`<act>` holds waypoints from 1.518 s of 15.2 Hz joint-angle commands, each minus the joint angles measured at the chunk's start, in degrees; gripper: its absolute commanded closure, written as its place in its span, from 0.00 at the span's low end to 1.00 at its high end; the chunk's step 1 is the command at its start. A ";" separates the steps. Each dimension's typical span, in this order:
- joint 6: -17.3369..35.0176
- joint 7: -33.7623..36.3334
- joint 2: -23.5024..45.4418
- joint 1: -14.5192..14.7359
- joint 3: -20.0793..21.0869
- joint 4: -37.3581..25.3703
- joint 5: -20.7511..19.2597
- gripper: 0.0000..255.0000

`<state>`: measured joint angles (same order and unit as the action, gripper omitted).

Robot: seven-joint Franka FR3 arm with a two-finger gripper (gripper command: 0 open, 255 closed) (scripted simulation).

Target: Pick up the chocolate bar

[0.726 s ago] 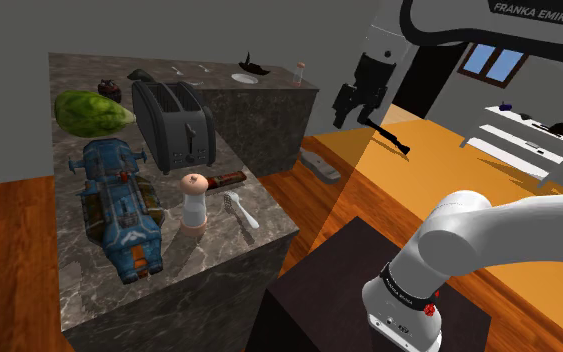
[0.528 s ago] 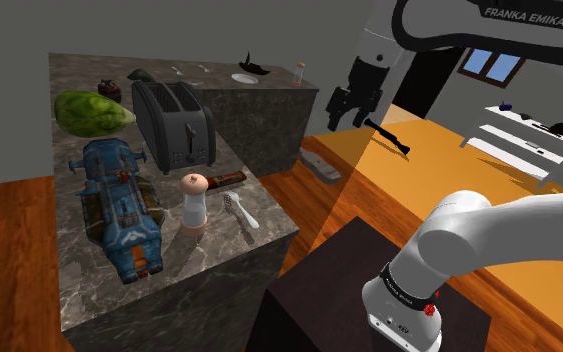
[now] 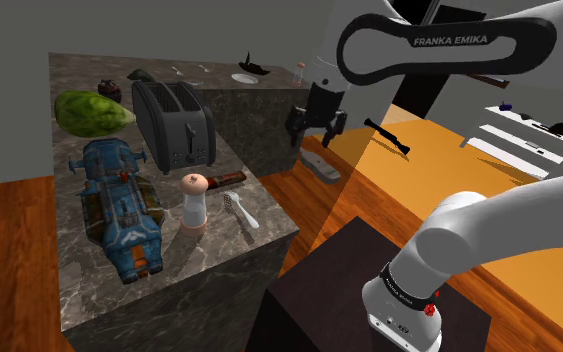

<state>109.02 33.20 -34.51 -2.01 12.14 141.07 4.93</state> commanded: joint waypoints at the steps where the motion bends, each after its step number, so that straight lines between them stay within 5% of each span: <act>1: 3.25 6.07 4.05 -0.71 2.81 -0.80 0.86 0.00; 7: 11.67 22.72 17.21 -3.85 9.35 -5.03 -0.11 0.00; 13: 17.84 40.63 32.26 -6.19 13.18 -12.42 -6.00 0.00; 23: 21.51 66.61 56.73 -2.78 9.15 -30.32 -16.72 0.00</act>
<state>130.10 97.28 19.60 -5.39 22.10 112.70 -10.90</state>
